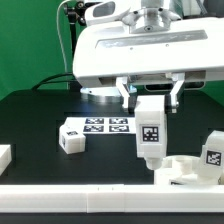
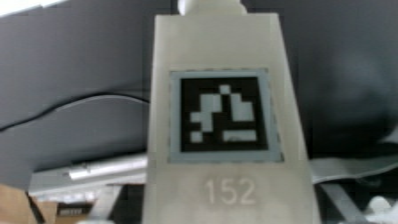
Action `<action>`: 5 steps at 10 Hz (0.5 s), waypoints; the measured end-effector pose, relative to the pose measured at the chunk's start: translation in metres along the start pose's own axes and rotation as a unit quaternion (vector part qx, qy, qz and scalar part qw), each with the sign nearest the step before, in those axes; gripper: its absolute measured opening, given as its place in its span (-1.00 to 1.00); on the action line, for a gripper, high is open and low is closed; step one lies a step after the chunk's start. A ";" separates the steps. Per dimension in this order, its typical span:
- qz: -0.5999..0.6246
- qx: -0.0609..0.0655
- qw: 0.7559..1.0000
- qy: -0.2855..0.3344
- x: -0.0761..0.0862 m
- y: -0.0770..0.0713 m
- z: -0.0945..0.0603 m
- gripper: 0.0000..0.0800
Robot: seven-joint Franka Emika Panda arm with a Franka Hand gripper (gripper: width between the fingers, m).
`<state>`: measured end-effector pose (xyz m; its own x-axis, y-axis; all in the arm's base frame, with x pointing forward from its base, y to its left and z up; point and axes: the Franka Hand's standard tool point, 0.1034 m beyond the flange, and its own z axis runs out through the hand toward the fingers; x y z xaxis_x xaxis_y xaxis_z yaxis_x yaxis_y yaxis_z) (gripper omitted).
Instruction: Assemble stool
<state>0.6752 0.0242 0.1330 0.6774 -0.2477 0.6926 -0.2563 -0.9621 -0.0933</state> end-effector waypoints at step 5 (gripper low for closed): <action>-0.017 -0.006 0.999 -0.040 -0.048 -0.015 -0.012 -0.16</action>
Offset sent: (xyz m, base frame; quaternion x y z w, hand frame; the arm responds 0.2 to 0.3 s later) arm -0.0358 0.0081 0.0017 -0.0381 0.0259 -0.0261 0.9986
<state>0.6382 0.0518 0.1093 0.7388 -0.2237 0.6357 -0.2396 -0.9689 -0.0626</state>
